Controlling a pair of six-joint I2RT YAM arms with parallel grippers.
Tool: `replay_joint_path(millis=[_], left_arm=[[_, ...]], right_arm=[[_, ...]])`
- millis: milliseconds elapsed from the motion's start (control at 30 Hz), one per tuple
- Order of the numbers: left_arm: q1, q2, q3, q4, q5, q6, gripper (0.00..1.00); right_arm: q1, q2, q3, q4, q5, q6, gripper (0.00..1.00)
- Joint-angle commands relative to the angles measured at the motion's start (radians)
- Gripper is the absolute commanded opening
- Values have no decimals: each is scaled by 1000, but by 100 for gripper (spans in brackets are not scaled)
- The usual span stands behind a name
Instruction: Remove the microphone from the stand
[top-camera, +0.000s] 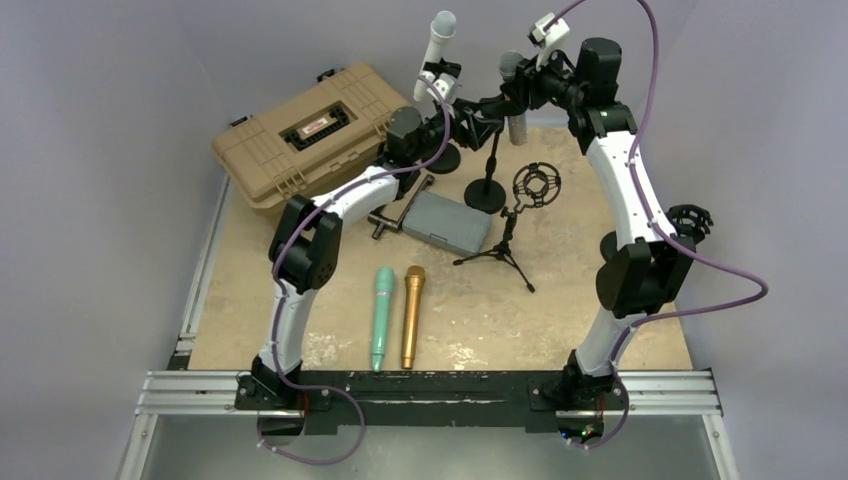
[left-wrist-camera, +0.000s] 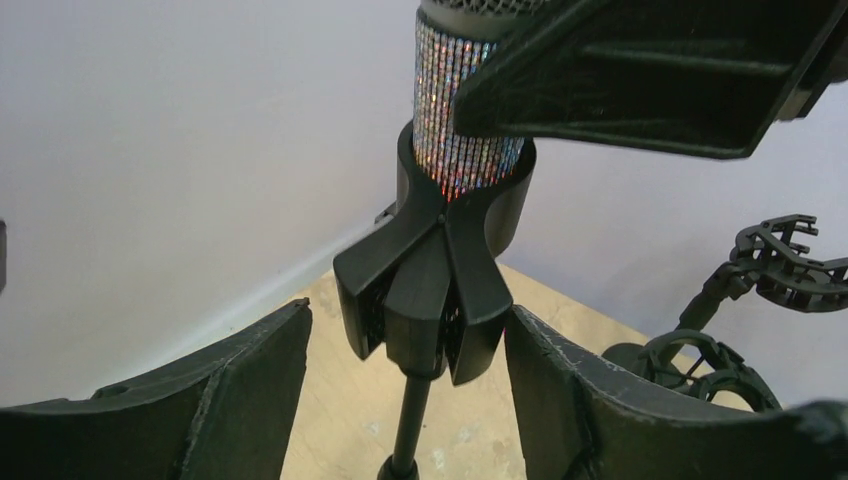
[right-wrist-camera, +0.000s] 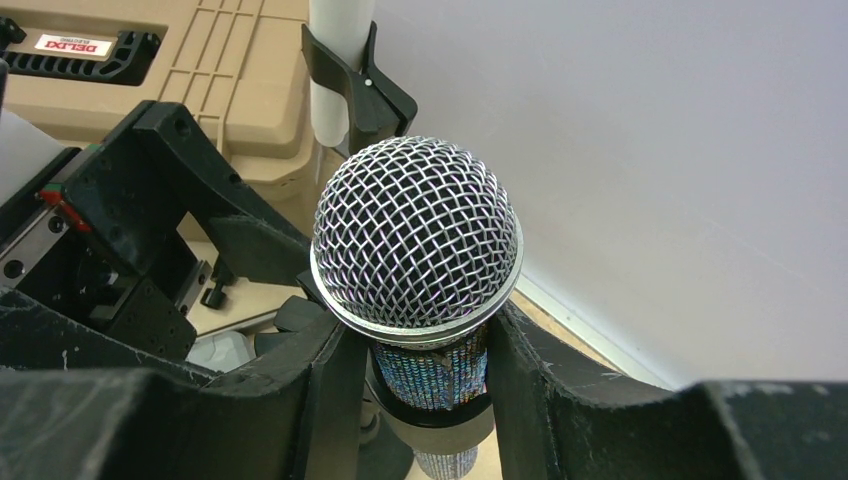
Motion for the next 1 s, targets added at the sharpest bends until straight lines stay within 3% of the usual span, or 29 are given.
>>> replay_joint_path(millis=[0,100,200,333,467,767,967], left_arm=[[-9,30,83,34,10,8,65],[-9,30,85,29,0,14,57],[-10,32,84,27,4,14,54],[-9,38,88,26,10,7,65],[-9,44,95,24,8,10,68],[-9,58,118,36,-16,-21,43],[-9,54,129,34,-17,-25,54]], right_arm=[[8,-27,1,-40,-16,23,0],[8,-25,1,-42,-16,24,0],[9,-22,2,-42,-13,24,0],[8,-19,4,-45,-14,24,0],[10,-12,14,-50,-16,25,0],[20,2,34,-67,-9,19,0],[22,4,42,-76,-5,12,0]])
